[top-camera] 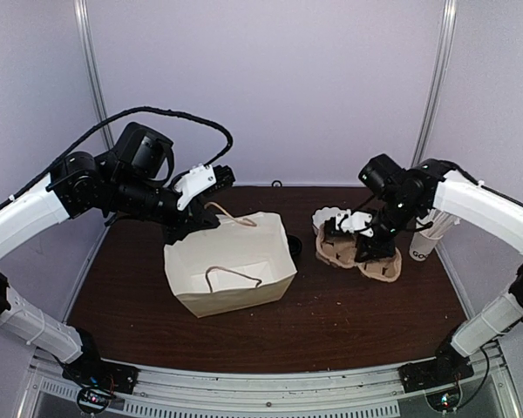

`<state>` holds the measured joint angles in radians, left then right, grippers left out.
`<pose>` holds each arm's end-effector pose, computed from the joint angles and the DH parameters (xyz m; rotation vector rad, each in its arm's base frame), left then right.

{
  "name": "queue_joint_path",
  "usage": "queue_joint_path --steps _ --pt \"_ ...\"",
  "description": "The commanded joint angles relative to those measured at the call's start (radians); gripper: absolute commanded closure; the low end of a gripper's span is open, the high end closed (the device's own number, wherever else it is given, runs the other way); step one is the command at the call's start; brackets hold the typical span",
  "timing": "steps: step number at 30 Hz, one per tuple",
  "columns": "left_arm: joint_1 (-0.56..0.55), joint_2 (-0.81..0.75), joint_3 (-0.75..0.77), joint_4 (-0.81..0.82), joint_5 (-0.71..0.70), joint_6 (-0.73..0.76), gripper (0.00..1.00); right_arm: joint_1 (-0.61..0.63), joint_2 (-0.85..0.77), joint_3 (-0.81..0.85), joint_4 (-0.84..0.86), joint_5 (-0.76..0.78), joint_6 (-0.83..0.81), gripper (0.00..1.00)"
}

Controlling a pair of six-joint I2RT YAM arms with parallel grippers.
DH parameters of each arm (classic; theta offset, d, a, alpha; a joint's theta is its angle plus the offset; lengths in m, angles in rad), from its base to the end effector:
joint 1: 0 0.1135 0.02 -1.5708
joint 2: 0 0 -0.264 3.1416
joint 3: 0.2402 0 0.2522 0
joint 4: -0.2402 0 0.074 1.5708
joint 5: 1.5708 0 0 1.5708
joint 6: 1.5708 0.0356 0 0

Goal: Pack the takeout coffee

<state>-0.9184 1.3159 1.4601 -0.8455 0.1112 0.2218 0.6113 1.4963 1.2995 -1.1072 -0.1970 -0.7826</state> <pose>0.1613 -0.2176 0.3930 1.2996 1.9162 -0.4879 0.2261 0.1670 0.2827 -1.8578 2.1606 0.2478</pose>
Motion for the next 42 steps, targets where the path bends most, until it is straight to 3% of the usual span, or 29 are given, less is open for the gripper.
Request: queue_joint_path --steps 1,5,10,15,25,42 --pt "-0.005 0.014 0.023 0.052 0.031 -0.009 1.00 0.007 -0.145 0.165 -0.064 -0.100 0.040 0.71" --pt "-0.005 0.052 0.061 0.063 0.071 -0.023 1.00 0.007 -0.212 0.338 -0.061 -0.335 0.055 0.71" --pt "-0.004 0.114 0.100 0.078 0.110 -0.048 1.00 0.020 -0.147 0.548 -0.061 -0.664 0.137 0.71" --pt "-0.005 0.175 0.154 0.079 0.168 -0.089 1.00 0.117 -0.080 0.665 -0.059 -0.777 0.148 0.70" --pt "-0.005 0.259 0.227 0.101 0.250 -0.161 1.00 0.300 0.054 0.761 -0.027 -0.775 0.165 0.71" --pt "0.009 0.272 0.220 0.108 0.272 -0.219 1.00 0.364 0.063 0.673 -0.036 -0.675 0.108 0.71"
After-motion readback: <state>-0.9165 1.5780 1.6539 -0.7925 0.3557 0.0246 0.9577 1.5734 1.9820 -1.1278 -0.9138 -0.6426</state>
